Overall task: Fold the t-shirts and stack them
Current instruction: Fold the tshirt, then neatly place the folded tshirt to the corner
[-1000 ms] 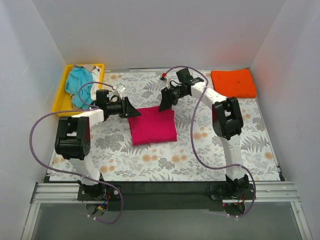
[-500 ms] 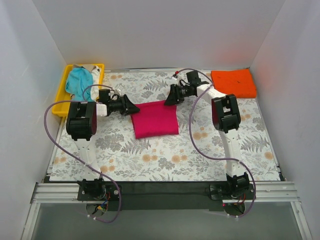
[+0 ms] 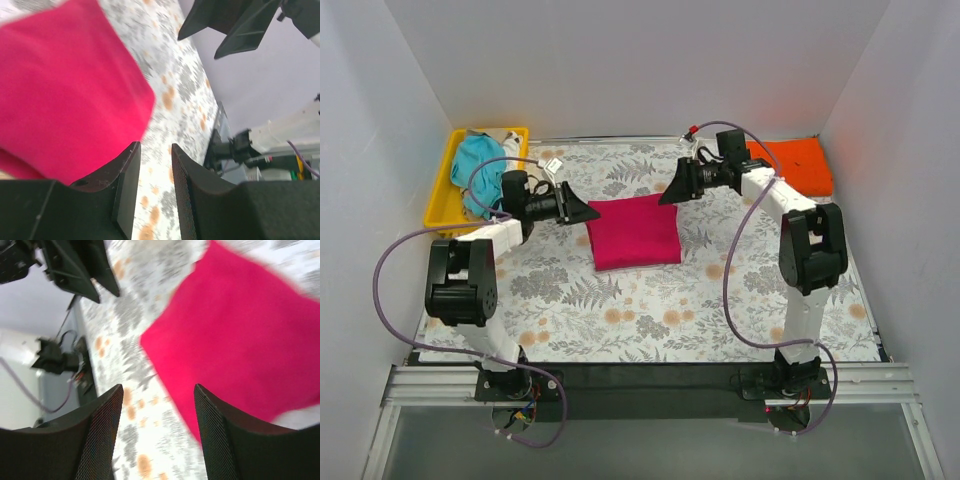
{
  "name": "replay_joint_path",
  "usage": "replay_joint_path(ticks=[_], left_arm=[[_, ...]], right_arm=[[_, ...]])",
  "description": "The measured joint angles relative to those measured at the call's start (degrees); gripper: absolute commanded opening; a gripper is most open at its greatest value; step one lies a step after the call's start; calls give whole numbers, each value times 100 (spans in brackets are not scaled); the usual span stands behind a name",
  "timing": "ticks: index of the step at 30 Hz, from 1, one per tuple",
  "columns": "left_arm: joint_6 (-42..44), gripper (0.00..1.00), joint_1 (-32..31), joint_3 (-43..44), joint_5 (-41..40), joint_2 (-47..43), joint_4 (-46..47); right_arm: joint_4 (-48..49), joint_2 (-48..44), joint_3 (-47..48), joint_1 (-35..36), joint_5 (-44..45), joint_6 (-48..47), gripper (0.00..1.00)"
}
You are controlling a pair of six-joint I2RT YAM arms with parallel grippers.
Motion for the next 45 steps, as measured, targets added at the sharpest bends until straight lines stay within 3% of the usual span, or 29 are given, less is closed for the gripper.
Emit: replay_joint_path(ticks=[3, 8, 14, 22, 28, 33, 37, 39, 42, 45], left_arm=[[-160, 31, -234, -522, 133, -448, 155], [-492, 32, -494, -1045, 170, 46, 363], [-398, 32, -474, -1283, -201, 957, 52], [-243, 32, -138, -1268, 0, 1113, -313], [540, 33, 221, -944, -136, 730, -1388], [1639, 35, 221, -420, -667, -319, -2358], [2715, 35, -739, -101, -1832, -1261, -2721], [3261, 35, -1687, -33, -2640, -1587, -2721], [3952, 35, -2951, 68, -3694, -1587, -2649], [4485, 35, -3748, 302, -4660, -1128, -2621]], right_arm=[[138, -487, -675, 369, -223, 24, 55], [245, -114, -1318, 813, -358, 37, 54], [280, 769, -1639, 710, -542, -28, 54], [216, 734, -1655, 601, -619, -201, 54], [-498, -170, -1838, 560, -258, -756, 54], [-927, -1541, -2216, 424, 76, -1246, 54], [-1032, -2188, -2573, 114, 490, -1276, 57], [-1056, -2232, -2660, -109, 699, -1231, 59], [-1097, -2170, -2710, -490, 1025, -1010, 63], [-1021, -2138, -2750, -846, 1292, -619, 67]])
